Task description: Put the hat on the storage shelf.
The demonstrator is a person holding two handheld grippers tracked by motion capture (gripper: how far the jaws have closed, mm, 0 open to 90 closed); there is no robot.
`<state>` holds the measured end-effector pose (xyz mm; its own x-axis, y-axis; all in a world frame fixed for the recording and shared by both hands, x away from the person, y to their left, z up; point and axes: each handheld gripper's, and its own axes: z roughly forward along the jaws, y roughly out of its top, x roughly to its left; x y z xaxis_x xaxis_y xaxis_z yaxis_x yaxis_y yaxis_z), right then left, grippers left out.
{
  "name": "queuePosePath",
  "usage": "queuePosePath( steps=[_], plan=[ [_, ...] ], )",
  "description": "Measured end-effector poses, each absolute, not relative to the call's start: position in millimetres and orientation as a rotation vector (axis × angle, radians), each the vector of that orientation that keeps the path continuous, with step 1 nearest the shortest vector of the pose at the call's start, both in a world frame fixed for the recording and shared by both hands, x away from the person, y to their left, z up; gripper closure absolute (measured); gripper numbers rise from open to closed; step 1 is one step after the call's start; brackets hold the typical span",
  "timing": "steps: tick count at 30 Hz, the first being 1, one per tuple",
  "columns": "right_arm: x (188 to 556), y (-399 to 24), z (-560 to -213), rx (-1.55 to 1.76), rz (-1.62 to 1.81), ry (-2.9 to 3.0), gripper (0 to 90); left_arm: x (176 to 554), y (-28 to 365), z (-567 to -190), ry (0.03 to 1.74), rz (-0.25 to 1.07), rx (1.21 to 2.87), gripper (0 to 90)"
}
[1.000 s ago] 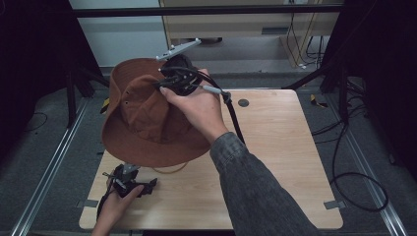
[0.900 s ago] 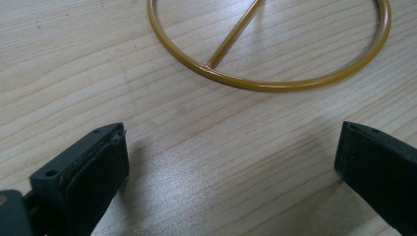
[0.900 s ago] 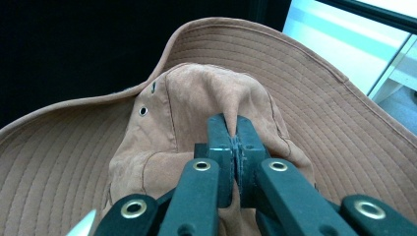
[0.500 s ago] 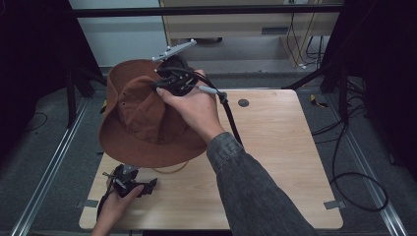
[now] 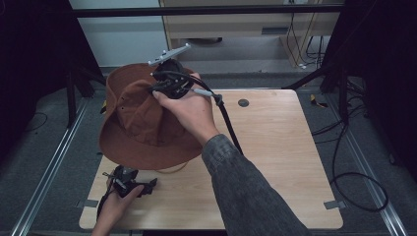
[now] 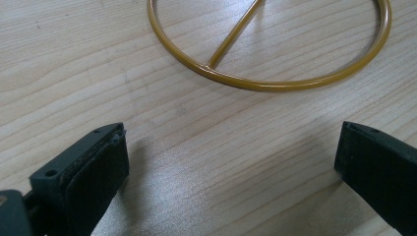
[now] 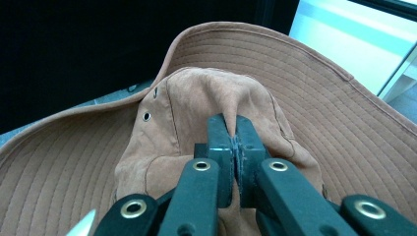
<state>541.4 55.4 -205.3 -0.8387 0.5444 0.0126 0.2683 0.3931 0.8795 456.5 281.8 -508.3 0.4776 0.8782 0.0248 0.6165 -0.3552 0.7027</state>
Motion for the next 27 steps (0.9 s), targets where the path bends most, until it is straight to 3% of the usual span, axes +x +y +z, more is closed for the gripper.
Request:
queuePosePath(
  steps=[27],
  plan=[
    [550,59,-225,0.761,1.396,2.411,88.3,457,281,-509,1.24,0.538,2.078,0.0]
  ],
)
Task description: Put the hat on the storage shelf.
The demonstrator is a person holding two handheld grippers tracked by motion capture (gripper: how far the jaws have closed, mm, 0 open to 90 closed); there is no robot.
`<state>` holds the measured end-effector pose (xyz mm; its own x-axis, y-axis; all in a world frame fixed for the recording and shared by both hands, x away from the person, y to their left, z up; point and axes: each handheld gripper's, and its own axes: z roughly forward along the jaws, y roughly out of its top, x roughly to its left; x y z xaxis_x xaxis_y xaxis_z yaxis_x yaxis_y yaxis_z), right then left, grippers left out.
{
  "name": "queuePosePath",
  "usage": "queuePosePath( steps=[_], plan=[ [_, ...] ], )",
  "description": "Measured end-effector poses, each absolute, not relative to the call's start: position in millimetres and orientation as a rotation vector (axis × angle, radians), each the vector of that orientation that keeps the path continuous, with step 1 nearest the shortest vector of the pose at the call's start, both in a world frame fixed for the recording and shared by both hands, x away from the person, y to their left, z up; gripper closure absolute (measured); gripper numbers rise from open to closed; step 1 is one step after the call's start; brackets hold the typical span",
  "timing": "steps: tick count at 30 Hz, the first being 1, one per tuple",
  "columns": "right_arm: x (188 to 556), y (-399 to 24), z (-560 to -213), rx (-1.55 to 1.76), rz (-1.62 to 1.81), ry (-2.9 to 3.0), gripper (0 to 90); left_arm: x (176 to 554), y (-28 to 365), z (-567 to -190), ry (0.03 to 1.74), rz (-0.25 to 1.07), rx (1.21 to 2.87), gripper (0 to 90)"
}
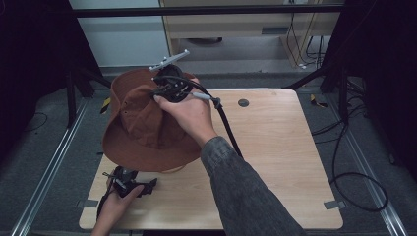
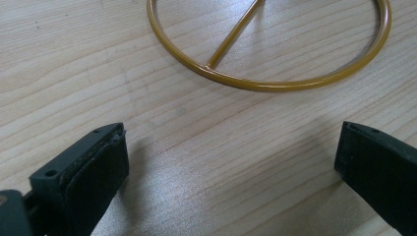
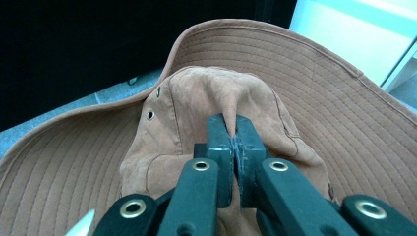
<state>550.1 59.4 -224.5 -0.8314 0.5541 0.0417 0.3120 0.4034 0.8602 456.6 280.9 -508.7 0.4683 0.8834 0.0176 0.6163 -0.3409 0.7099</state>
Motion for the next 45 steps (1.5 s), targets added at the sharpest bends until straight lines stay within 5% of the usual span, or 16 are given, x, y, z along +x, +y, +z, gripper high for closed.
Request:
queuePosePath(
  steps=[45],
  plan=[
    [559,66,-239,0.774,1.357,2.439,81.0,457,281,-509,1.235,0.536,2.084,0.0]
  ],
)
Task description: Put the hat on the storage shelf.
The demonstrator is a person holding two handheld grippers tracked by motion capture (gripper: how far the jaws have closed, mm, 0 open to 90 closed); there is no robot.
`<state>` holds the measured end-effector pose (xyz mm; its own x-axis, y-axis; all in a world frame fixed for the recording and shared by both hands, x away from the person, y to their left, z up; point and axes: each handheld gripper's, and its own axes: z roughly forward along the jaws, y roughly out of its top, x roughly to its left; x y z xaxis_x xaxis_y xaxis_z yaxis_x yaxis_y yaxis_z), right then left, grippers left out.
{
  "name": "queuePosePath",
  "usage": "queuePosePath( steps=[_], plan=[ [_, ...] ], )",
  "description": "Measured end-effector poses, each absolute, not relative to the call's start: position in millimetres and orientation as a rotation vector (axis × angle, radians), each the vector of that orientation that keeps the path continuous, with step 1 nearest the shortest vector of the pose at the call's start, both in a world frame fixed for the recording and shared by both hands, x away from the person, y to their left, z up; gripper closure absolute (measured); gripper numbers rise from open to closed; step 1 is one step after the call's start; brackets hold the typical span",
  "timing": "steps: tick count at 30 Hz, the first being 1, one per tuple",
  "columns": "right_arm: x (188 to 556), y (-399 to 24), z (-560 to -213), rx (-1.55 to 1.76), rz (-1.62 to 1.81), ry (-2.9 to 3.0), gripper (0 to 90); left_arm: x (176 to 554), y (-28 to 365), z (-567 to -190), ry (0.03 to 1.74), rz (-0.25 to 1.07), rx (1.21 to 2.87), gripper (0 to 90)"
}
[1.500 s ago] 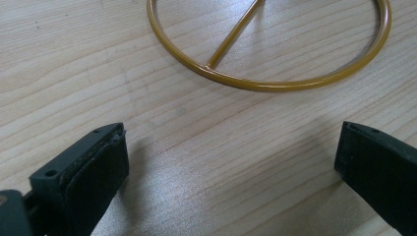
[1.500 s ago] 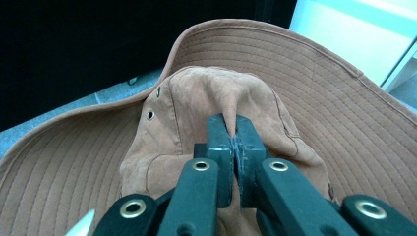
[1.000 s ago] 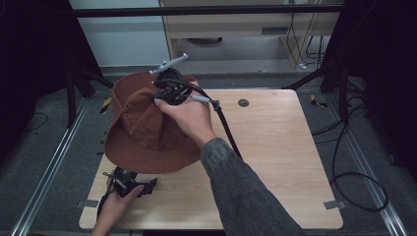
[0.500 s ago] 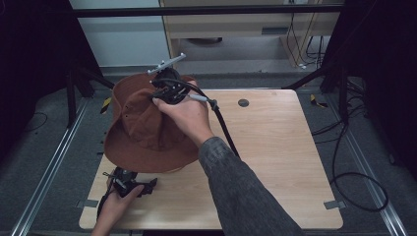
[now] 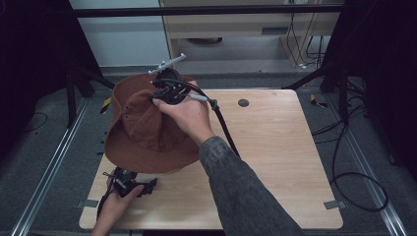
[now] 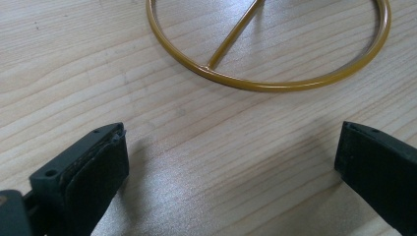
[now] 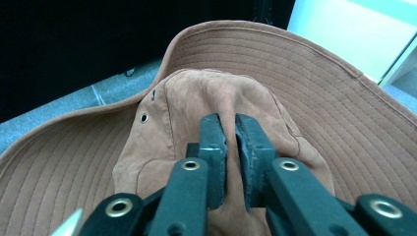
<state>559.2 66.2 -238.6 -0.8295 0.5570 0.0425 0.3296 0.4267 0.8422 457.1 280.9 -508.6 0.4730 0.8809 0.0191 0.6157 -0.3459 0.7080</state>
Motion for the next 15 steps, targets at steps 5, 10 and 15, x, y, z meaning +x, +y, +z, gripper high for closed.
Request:
queuePosePath(
  steps=[5,10,15],
  plan=[
    [560.1,65.6,-238.3,0.785,1.361,2.435,76.1,457.1,280.8,-508.7,1.235,0.537,2.082,0.0],
    [560.3,64.8,-238.7,0.783,1.364,2.436,75.3,457.1,280.8,-508.8,1.235,0.538,2.082,0.0],
    [559.6,63.5,-238.6,0.783,1.367,2.438,68.4,457.4,280.9,-508.5,1.233,0.536,2.088,0.0]
  ],
)
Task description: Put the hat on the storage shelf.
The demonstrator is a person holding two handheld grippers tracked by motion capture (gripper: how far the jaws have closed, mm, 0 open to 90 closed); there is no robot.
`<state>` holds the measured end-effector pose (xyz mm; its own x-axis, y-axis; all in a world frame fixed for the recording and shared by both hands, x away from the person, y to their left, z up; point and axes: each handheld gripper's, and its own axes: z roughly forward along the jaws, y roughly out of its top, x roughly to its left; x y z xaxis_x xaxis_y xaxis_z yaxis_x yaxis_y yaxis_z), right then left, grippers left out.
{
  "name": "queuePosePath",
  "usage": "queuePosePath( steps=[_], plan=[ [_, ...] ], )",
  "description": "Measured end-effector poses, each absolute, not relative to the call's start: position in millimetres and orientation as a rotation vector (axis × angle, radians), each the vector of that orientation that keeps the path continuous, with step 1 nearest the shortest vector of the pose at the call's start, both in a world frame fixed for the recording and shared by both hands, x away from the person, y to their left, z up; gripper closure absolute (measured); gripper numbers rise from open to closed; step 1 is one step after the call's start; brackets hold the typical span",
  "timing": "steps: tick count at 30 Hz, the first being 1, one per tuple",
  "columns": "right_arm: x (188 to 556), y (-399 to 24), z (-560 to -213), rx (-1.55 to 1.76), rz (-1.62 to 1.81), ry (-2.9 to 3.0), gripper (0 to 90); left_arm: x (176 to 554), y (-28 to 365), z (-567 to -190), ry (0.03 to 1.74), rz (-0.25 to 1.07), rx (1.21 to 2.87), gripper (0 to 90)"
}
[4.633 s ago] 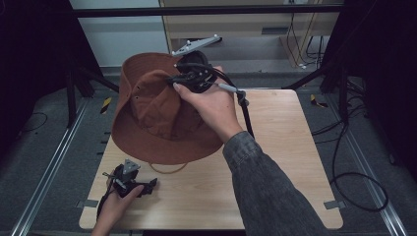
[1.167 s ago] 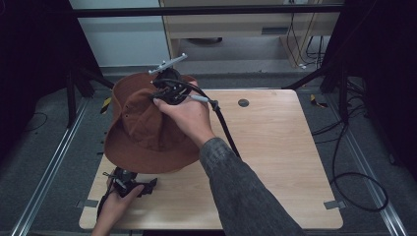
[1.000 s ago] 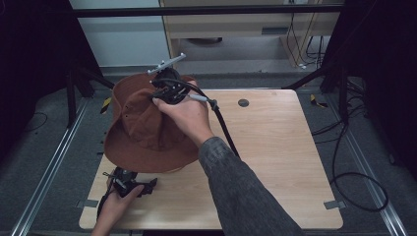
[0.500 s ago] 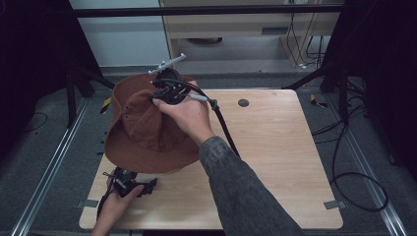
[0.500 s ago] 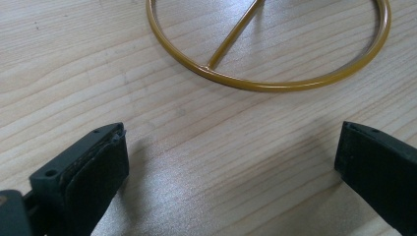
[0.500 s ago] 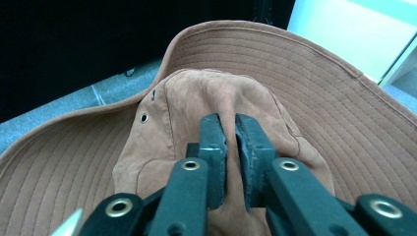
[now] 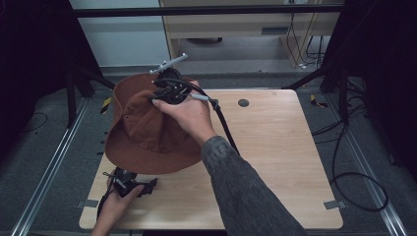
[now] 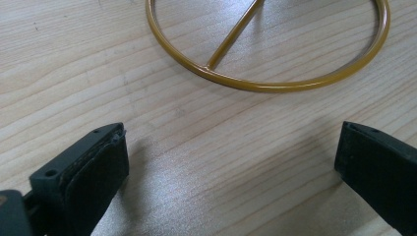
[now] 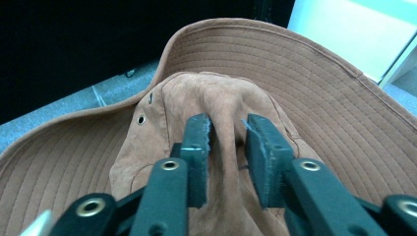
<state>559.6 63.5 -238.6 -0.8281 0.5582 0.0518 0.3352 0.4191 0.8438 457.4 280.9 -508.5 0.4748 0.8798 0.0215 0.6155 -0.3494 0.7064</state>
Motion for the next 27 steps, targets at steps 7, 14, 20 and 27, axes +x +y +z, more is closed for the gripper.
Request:
queuePosePath(
  steps=[7,14,20,27],
  plan=[
    [558,64,-238,0.784,1.364,2.433,61.2,457,281,-509,1.234,0.536,2.086,0.0],
    [557,65,-238,0.786,1.365,2.431,55.8,458,281,-509,1.233,0.536,2.086,0.0],
    [554,62,-235,0.787,1.38,2.425,43.7,458,281,-509,1.233,0.535,2.086,0.0],
    [549,57,-231,0.774,1.359,2.419,33.2,458,281,-508,1.232,0.536,2.089,0.0]
  ],
)
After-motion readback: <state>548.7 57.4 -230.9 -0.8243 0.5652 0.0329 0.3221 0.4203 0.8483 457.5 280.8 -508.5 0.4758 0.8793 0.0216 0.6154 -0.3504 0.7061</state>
